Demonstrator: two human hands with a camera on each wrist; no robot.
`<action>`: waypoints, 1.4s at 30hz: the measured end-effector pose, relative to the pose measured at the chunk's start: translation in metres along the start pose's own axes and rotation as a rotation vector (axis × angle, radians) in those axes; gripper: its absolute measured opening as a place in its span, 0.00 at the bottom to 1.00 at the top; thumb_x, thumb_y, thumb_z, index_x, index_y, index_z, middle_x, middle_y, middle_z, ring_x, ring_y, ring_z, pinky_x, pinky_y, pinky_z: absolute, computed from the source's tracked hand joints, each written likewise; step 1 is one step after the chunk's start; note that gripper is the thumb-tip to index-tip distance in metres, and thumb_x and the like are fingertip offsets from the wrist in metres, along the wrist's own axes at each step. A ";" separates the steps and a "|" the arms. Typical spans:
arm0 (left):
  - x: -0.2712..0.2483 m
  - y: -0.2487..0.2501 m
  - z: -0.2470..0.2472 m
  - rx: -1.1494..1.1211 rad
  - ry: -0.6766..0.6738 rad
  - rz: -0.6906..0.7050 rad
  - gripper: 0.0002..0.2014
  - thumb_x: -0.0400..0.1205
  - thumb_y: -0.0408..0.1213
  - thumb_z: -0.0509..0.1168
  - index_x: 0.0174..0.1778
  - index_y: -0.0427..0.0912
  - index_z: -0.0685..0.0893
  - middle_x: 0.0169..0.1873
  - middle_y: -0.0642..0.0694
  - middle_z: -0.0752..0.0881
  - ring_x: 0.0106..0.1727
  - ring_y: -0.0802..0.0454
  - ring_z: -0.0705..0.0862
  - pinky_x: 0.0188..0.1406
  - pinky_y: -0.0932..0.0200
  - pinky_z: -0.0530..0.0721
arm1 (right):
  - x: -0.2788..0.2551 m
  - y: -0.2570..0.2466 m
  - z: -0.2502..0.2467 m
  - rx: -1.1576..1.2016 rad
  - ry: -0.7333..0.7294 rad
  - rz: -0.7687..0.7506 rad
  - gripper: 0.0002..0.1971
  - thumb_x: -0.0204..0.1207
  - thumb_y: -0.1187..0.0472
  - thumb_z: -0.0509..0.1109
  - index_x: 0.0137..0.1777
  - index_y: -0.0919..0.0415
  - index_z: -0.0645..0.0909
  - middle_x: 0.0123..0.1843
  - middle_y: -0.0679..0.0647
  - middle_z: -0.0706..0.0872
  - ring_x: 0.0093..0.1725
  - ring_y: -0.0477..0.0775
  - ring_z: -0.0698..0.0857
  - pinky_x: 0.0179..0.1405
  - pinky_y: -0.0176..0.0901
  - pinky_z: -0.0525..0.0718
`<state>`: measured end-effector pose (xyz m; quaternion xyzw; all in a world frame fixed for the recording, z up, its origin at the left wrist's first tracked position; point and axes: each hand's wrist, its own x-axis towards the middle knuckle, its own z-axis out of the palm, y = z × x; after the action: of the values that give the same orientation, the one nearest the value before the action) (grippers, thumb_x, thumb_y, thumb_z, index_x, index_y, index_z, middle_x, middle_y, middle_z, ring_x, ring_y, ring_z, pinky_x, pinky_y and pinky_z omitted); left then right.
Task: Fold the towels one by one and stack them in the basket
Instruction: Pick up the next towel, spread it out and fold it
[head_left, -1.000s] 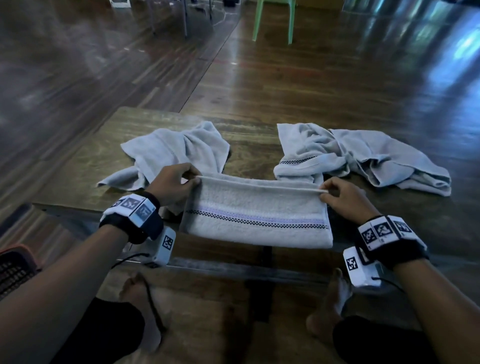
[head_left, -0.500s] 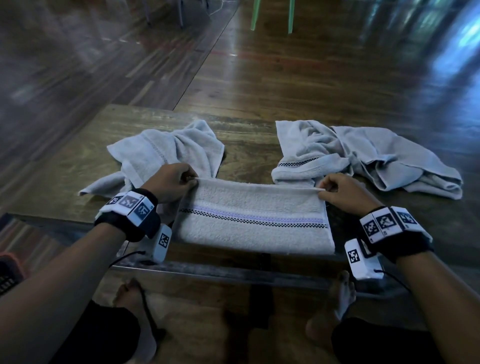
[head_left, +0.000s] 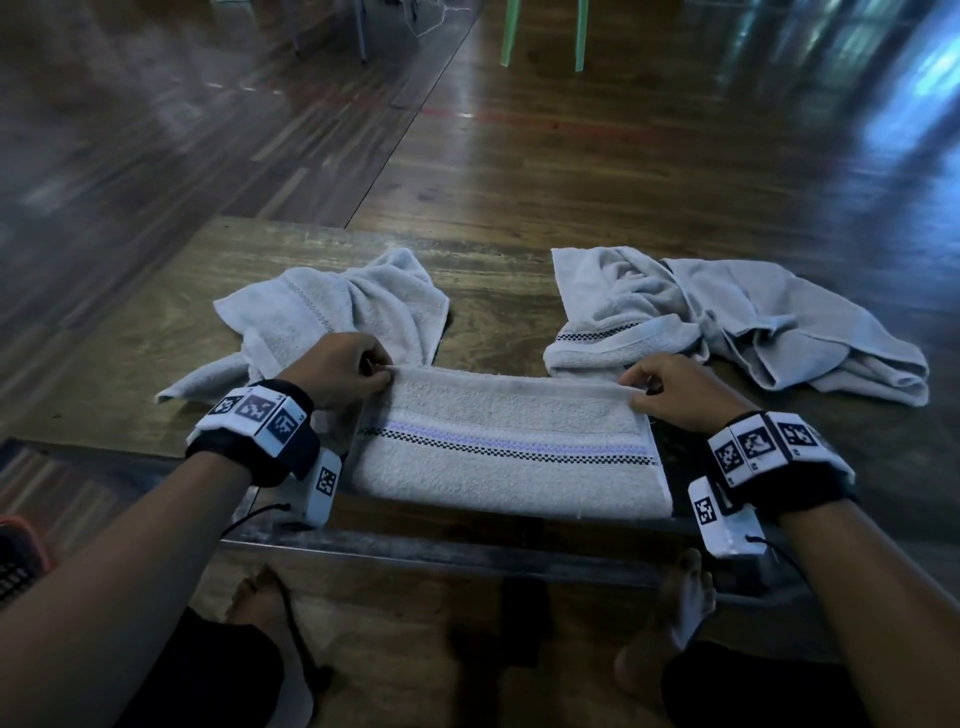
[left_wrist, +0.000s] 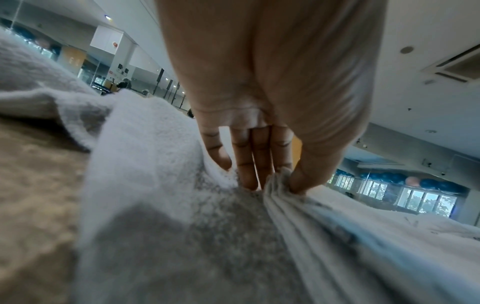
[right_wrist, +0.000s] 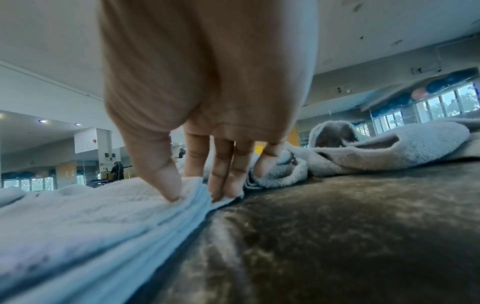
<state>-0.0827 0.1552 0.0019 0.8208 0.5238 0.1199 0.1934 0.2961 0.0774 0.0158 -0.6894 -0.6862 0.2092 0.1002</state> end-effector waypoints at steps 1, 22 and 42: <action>0.000 0.001 0.000 0.005 -0.002 0.003 0.07 0.77 0.38 0.70 0.46 0.38 0.85 0.41 0.43 0.87 0.42 0.50 0.83 0.42 0.60 0.76 | 0.000 -0.001 0.000 -0.014 -0.005 -0.002 0.12 0.74 0.65 0.72 0.56 0.64 0.84 0.51 0.55 0.85 0.48 0.49 0.80 0.46 0.37 0.73; -0.017 0.008 -0.015 -0.028 0.039 0.046 0.04 0.74 0.37 0.71 0.43 0.42 0.85 0.37 0.48 0.87 0.41 0.51 0.85 0.47 0.47 0.85 | -0.008 0.000 0.006 0.061 0.038 0.004 0.12 0.71 0.69 0.72 0.55 0.64 0.80 0.43 0.53 0.80 0.38 0.49 0.78 0.35 0.32 0.73; -0.097 0.041 -0.057 0.005 -0.022 0.117 0.09 0.72 0.35 0.74 0.46 0.44 0.84 0.40 0.53 0.86 0.40 0.64 0.82 0.41 0.78 0.76 | -0.102 -0.021 -0.018 0.213 0.170 -0.048 0.11 0.68 0.69 0.72 0.46 0.53 0.80 0.44 0.48 0.85 0.45 0.48 0.84 0.47 0.43 0.81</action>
<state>-0.1134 0.0625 0.0720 0.8519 0.4730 0.1209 0.1897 0.2880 -0.0196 0.0565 -0.6737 -0.6652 0.2193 0.2356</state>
